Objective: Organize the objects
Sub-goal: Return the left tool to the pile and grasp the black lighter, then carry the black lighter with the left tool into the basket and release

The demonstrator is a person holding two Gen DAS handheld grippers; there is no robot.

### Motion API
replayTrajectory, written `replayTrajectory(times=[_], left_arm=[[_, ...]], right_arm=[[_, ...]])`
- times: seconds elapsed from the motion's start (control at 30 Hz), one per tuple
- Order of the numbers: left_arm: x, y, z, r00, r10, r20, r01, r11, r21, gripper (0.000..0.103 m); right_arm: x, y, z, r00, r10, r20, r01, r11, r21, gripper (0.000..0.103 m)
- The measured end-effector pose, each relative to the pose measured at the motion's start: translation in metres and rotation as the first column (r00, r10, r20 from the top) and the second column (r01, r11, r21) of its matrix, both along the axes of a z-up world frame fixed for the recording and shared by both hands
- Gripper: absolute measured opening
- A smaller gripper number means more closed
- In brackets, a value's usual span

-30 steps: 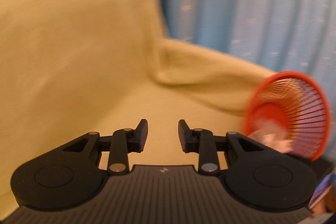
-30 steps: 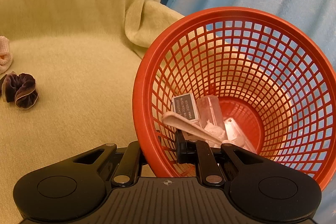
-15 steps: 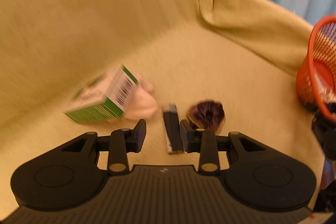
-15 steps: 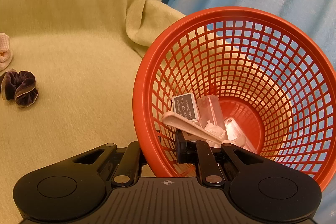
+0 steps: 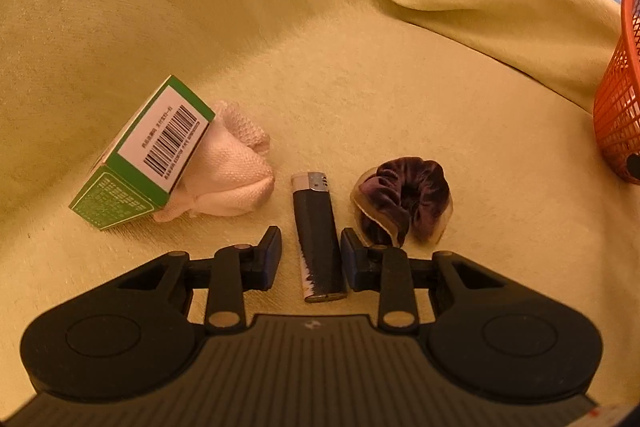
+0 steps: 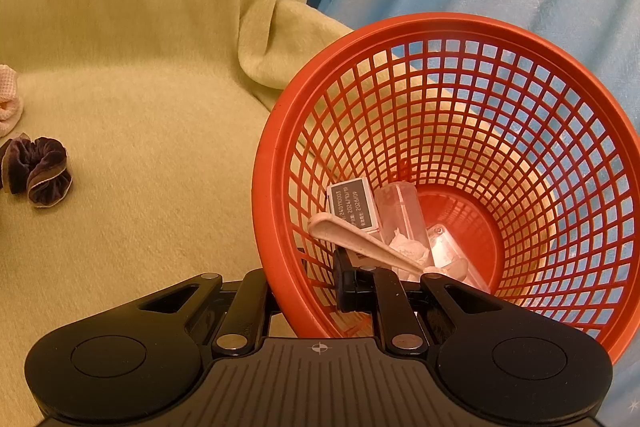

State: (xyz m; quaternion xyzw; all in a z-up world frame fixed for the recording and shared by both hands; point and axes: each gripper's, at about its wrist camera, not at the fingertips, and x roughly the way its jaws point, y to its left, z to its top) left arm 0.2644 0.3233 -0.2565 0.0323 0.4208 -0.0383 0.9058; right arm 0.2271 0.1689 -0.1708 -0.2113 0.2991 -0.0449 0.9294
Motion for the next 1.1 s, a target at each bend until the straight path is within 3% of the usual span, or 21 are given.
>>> replayTrajectory(times=[0.07,0.47,1.1], left_arm=[[0.0,-0.001,-0.001,1.0,-0.003,0.004,0.003,1.0,0.01,0.018],[-0.023,0.0,0.02,1.0,-0.025,0.005,0.025,1.0,-0.008,0.017],[-0.032,-0.018,0.119,0.981,-0.006,0.196,0.025,0.995,-0.097,0.017]], right_arm=[[0.0,0.0,0.0,1.0,0.0,0.0,0.0,1.0,-0.001,0.01],[0.0,-0.001,0.001,1.0,0.002,-0.002,-0.002,1.0,-0.005,0.01],[-0.001,-0.001,0.001,1.0,0.0,-0.001,0.0,1.0,-0.004,0.01]])
